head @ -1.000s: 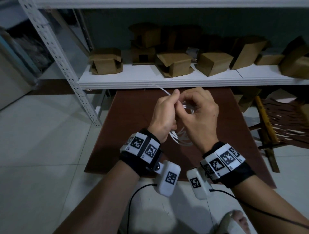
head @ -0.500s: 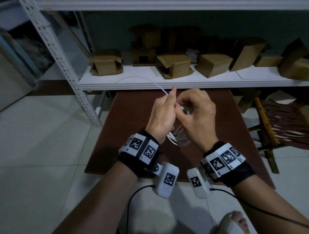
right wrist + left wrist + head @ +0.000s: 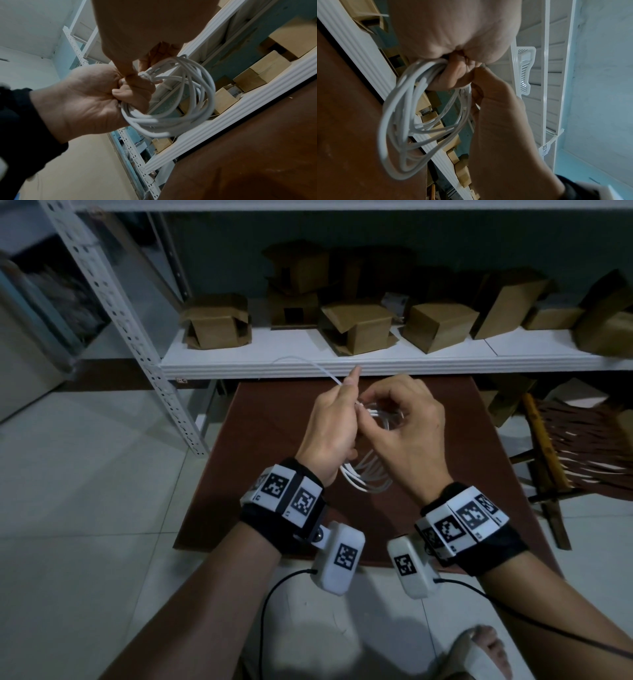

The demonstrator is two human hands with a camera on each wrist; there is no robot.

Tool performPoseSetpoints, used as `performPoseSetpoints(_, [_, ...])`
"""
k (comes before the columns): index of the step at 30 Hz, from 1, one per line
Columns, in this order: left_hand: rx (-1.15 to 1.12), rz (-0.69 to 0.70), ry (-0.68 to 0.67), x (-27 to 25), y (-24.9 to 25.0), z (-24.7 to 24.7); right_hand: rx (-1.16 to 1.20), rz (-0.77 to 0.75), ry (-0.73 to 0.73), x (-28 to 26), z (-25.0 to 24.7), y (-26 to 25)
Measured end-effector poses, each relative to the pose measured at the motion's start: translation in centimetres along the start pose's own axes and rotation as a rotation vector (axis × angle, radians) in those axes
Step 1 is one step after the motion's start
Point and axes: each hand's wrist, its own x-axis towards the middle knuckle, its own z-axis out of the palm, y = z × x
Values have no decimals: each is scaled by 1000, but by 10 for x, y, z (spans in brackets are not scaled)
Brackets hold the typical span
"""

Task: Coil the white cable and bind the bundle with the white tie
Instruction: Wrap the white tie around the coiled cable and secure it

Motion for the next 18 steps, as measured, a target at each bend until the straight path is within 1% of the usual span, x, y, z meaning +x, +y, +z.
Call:
performPoseSetpoints(3, [20, 24, 12, -1, 0, 0, -15, 5, 2, 0, 1, 0])
performPoseSetpoints(6, [54, 43, 12, 1, -4, 0, -36, 12, 41, -2, 3, -2])
performPoseSetpoints(9, [34, 54, 7, 3, -5, 0, -44, 5, 59, -2, 3, -3])
performPoseSetpoints(15, [9, 36, -22, 9, -11, 1, -69, 18, 74, -5, 4, -3])
performPoseSetpoints(18, [7, 41, 32, 5, -6, 3, -73, 23, 86, -5, 5, -2])
